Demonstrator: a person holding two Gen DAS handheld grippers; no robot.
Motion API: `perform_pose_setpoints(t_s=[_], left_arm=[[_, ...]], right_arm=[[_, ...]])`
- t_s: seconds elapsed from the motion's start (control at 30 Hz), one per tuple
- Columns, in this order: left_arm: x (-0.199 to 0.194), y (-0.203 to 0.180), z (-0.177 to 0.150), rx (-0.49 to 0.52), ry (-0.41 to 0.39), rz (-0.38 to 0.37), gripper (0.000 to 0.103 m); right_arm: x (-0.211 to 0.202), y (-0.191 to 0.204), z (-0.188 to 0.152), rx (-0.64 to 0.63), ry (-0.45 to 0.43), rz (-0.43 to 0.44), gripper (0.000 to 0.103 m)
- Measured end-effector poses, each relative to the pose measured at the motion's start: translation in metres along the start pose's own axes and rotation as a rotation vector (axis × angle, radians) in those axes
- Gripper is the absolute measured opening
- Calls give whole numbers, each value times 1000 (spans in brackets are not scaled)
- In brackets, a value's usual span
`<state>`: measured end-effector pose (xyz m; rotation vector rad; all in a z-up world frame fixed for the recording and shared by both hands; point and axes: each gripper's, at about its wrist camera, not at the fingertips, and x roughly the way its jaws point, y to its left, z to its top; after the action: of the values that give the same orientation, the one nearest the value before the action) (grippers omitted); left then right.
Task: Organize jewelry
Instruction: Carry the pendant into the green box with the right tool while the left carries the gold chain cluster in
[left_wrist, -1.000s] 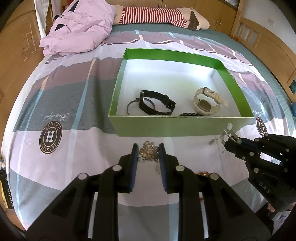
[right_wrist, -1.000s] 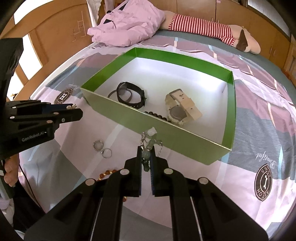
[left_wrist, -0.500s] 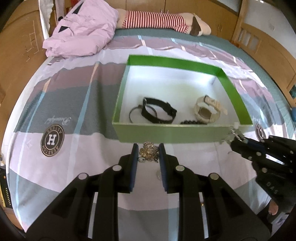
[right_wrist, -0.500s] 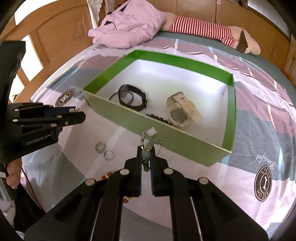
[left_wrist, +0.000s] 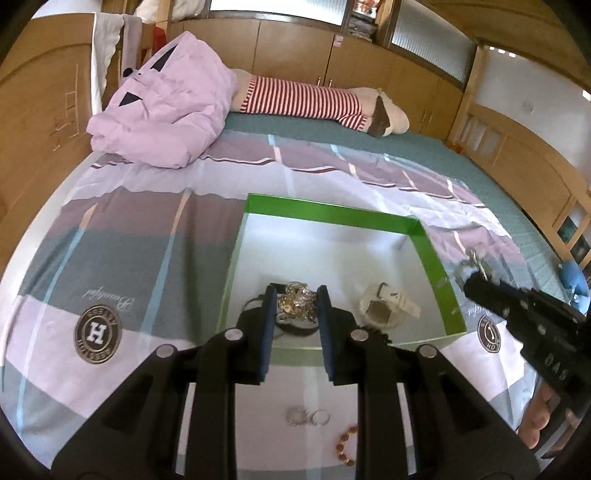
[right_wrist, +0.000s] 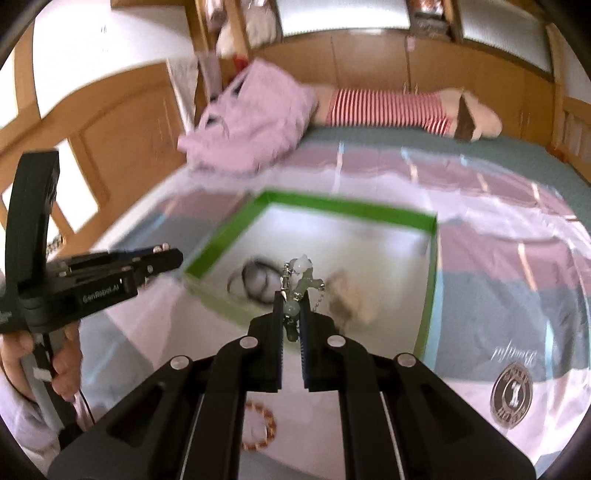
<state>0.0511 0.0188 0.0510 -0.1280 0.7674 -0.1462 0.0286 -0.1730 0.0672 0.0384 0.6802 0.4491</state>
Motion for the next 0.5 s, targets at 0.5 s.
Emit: perform_pose_setpoints(t_s=[0.5], left_arm=[[58,9,5,-37,114,7,22]], right_arm=[[53,-16,-7,64,81,-156,7]])
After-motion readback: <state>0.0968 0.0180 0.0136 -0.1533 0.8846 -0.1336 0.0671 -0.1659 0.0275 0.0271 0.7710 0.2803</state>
